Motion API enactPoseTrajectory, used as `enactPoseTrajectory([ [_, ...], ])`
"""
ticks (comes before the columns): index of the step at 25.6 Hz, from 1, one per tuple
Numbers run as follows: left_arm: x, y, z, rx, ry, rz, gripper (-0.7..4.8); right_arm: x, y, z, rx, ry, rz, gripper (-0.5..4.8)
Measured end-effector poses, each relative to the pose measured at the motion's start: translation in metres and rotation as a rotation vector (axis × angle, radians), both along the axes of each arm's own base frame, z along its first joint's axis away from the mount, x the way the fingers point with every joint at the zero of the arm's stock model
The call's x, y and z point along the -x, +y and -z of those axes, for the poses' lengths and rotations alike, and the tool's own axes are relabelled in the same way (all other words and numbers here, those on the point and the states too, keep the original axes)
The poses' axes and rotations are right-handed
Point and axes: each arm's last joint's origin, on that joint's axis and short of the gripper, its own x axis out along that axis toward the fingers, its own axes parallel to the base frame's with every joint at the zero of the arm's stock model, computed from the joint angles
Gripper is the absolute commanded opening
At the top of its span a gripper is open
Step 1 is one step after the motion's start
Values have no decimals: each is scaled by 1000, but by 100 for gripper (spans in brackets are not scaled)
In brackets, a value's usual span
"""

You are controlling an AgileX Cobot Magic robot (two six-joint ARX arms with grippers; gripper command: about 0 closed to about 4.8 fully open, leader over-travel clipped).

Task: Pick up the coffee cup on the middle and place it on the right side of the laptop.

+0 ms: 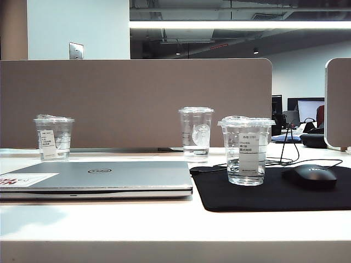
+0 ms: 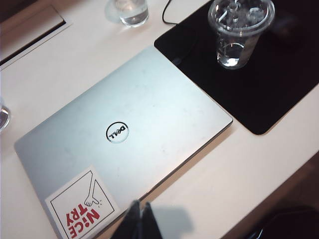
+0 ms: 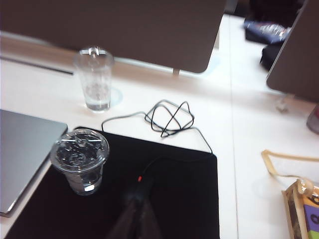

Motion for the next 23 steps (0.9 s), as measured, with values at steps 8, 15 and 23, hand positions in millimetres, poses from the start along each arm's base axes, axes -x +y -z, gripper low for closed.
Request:
enactPoseTrajectory([
  [8, 32, 35, 71, 183, -252, -115, -6, 19, -2, 45, -61, -70, -25, -5],
  [15, 38, 44, 142, 208, -351, -190, -6, 4, 3, 104, -144, -34, -86, -5],
  [23, 46, 48, 178, 369, -390, -118, -6, 0, 4, 144, -199, -131, -115, -5],
])
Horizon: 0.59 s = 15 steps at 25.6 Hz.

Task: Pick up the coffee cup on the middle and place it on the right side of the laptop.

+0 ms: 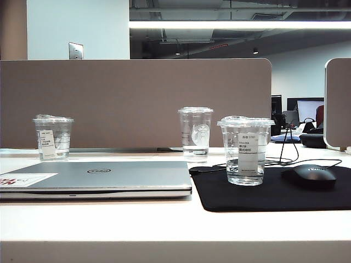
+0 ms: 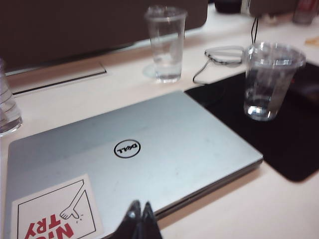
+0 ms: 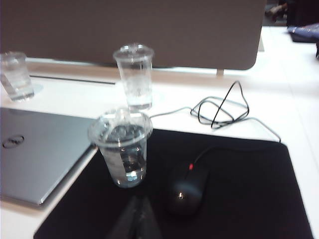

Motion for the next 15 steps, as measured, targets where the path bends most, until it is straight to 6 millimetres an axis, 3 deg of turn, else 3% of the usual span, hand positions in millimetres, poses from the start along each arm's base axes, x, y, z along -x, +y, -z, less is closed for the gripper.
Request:
enactPoseTrajectory([
  [4, -3, 1, 15, 49, -14, -38, -6, -6, 1, 18, 6, 43, 0, -5],
  [7, -11, 2, 39, 56, 6, -89, -6, -13, 2, 30, 8, 57, 0, -5],
  [12, -18, 13, 38, 36, -9, -155, -6, -23, 3, 41, -2, -25, 14, -5],
  [15, -24, 27, 37, 20, -19, -226, -6, -32, 1, 65, 13, -11, 120, -5],
])
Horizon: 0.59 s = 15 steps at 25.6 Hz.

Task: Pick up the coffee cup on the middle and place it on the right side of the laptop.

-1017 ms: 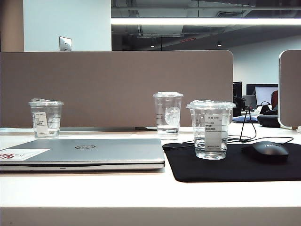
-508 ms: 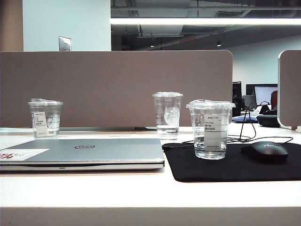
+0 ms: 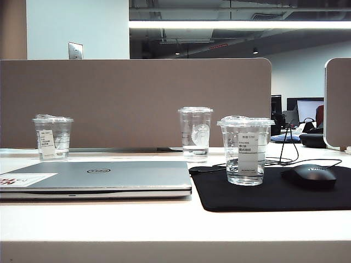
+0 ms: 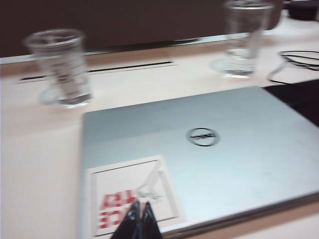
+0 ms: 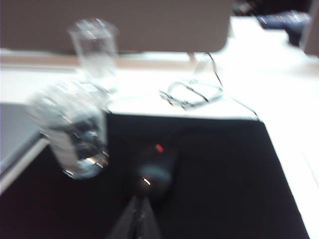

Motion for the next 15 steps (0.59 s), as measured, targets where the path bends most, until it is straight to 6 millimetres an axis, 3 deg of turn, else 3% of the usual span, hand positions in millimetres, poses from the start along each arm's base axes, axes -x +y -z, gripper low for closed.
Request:
enactPoseTrajectory([
  [5, -3, 12, 0, 6, -1, -96, -6, -5, 0, 21, 67, 18, 29, -5],
  [9, -4, 18, -2, 29, -14, -155, -6, -5, 0, 21, 172, 3, 20, -5],
  [15, -4, 19, -5, 36, -51, -177, -5, -5, 0, 21, 186, 2, 19, -5],
])
